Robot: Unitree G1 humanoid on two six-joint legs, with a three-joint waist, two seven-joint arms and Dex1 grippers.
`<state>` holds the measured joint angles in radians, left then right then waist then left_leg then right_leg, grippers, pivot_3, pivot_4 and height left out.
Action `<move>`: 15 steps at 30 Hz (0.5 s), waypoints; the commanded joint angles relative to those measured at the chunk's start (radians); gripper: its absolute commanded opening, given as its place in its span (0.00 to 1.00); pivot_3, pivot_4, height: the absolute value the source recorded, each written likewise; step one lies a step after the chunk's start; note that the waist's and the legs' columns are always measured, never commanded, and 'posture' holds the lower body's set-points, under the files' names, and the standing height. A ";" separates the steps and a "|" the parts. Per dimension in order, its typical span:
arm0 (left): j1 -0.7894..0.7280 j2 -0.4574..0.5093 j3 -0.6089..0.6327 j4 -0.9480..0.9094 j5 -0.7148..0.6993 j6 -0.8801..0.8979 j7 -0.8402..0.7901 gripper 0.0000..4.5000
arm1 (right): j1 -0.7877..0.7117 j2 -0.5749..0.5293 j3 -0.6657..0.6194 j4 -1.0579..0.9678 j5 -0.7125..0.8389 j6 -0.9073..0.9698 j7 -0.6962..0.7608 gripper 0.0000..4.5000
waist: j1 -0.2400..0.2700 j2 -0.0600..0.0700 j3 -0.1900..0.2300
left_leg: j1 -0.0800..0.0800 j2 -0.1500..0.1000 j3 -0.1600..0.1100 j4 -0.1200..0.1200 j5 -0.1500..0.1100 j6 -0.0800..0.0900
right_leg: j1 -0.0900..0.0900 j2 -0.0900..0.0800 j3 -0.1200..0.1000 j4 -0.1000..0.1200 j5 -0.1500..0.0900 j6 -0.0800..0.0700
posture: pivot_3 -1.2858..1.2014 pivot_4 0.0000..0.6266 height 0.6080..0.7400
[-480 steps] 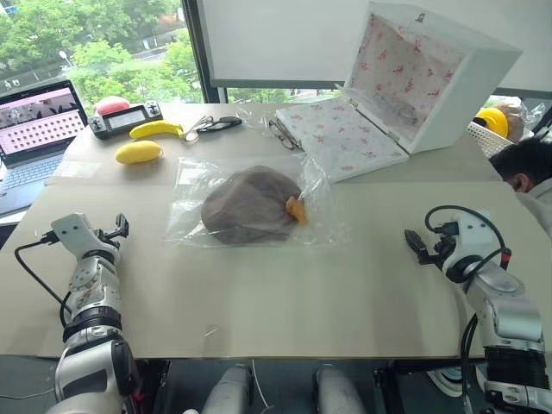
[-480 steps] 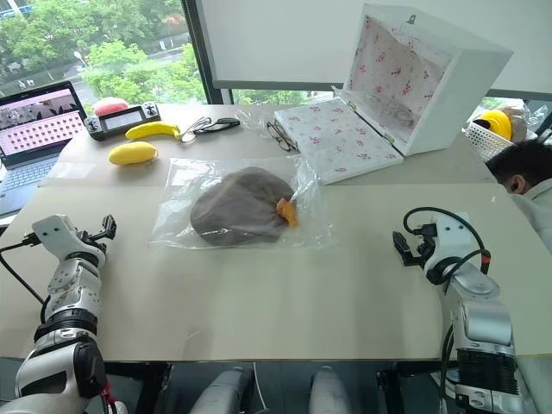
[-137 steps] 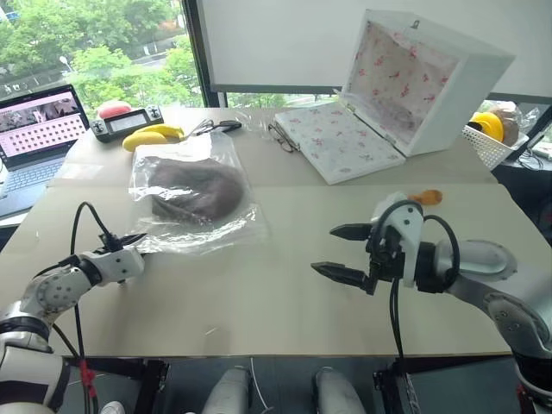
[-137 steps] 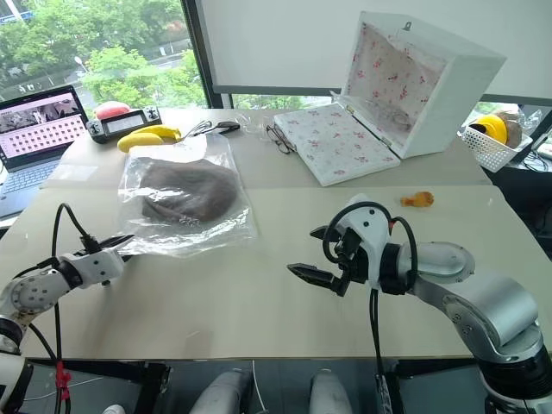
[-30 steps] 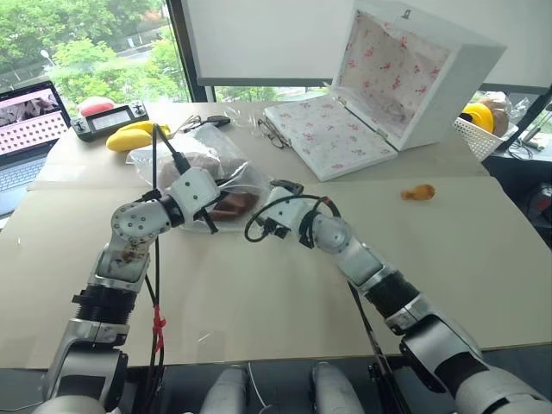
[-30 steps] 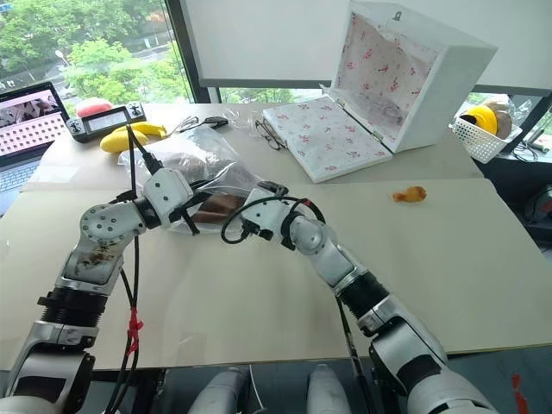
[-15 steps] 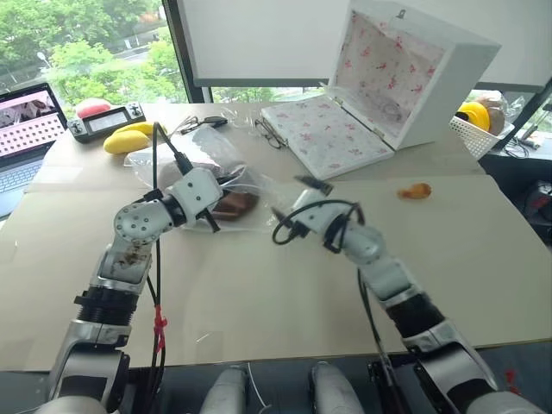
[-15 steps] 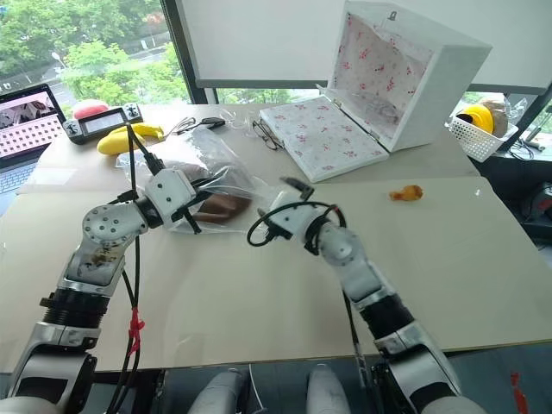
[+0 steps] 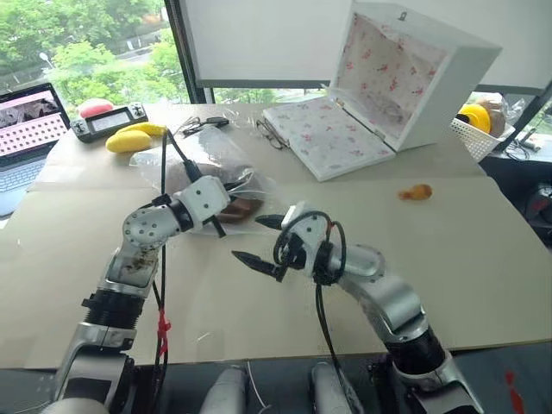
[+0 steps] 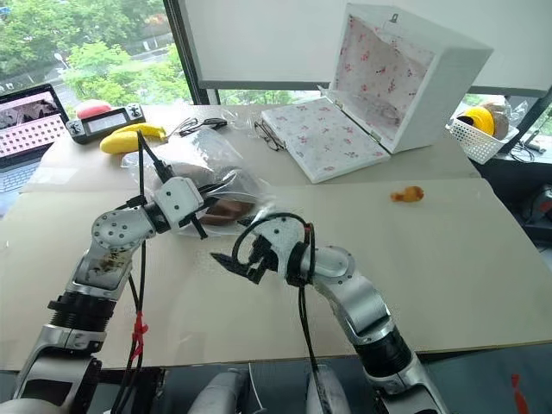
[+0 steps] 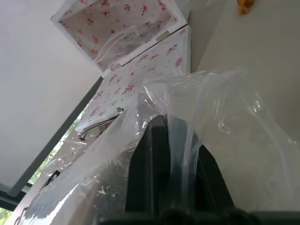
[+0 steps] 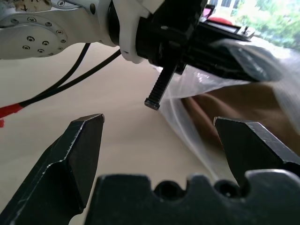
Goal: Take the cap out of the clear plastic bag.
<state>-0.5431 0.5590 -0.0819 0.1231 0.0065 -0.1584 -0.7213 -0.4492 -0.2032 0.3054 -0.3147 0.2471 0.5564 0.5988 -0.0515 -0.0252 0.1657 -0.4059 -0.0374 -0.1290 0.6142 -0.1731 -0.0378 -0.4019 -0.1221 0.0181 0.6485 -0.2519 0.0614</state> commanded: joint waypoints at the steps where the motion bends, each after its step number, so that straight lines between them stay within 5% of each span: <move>1: -0.023 0.010 0.013 -0.022 0.004 -0.029 0.007 0.01 | -0.037 0.051 -0.084 0.093 0.042 -0.016 -0.037 1.00 | 0.003 0.000 0.000 | 0.000 0.000 0.000 0.000 0.000 0.000 | 0.000 0.000 0.000 0.000 0.000 0.000 | 0.52 0.24 1.00; 10: -0.018 0.007 0.016 -0.030 0.012 -0.030 0.019 0.01 | -0.119 0.099 -0.085 0.313 -0.036 -0.153 -0.052 1.00 | 0.000 0.000 0.000 | 0.000 0.001 0.000 -0.001 0.000 0.000 | -0.001 0.001 0.000 0.000 0.001 -0.001 | 0.52 0.24 1.00; 15: -0.015 0.012 0.017 -0.021 0.018 -0.036 0.021 0.01 | -0.212 0.062 0.089 0.479 -0.348 -0.462 -0.165 1.00 | -0.006 0.000 0.000 | 0.000 0.001 0.000 0.000 0.000 0.000 | -0.001 0.001 0.000 0.001 0.001 -0.001 | 0.52 0.24 1.00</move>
<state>-0.5437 0.5619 -0.0818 0.1237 0.0239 -0.1730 -0.7124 -0.6140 -0.1244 0.3231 0.1213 0.0397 0.2561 0.4966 -0.0575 -0.0251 0.1657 -0.4057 -0.0367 -0.1285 0.6137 -0.1730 -0.0380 -0.4033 -0.1211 0.0184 0.6493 -0.2511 0.0600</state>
